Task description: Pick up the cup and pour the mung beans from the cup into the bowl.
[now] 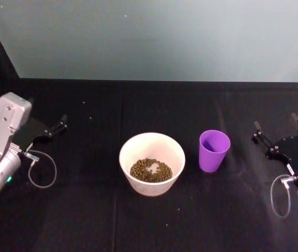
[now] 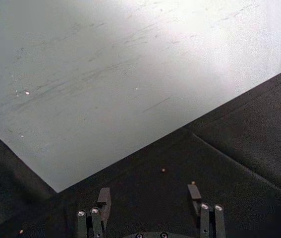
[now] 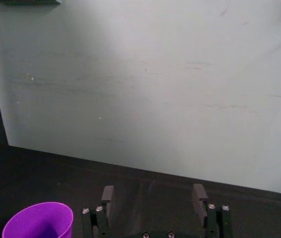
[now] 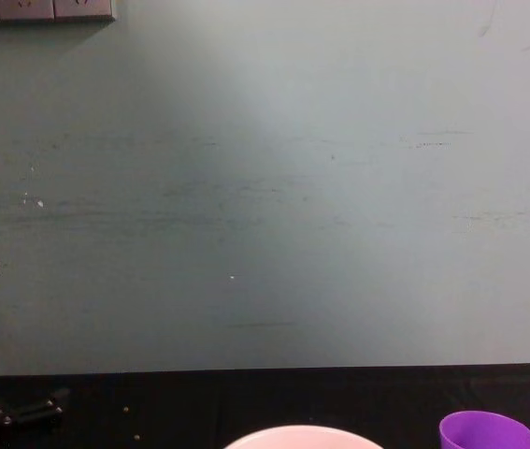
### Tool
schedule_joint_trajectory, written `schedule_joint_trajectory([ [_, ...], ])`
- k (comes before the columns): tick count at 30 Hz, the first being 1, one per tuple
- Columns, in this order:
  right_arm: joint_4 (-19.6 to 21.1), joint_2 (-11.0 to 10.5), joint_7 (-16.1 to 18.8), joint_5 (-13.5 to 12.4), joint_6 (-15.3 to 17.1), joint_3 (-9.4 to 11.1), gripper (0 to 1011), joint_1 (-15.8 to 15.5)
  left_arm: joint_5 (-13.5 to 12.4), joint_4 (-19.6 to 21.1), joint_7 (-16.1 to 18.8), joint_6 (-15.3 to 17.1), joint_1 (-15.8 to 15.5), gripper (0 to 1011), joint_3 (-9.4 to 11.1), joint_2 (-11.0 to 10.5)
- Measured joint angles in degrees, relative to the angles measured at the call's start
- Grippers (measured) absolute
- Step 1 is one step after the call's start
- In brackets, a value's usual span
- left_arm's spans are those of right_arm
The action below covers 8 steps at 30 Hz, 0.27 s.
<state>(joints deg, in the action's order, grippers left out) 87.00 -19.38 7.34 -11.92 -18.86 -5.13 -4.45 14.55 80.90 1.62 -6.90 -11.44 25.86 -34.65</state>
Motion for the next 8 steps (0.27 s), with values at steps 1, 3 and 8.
schedule_joint_trajectory([
  [1,0.0,0.0,0.0,0.0,0.0,0.0,1003,0.0,0.0,0.0,0.0,0.0,0.0,1011,0.0,0.0],
  [3,0.0,0.0,0.0,0.0,0.0,0.0,1003,0.0,0.0,0.0,0.0,0.0,0.0,1011,0.0,0.0],
  [8,0.0,0.0,0.0,0.0,0.0,0.0,1002,0.0,0.0,0.0,0.0,0.0,0.0,1011,0.0,0.0],
])
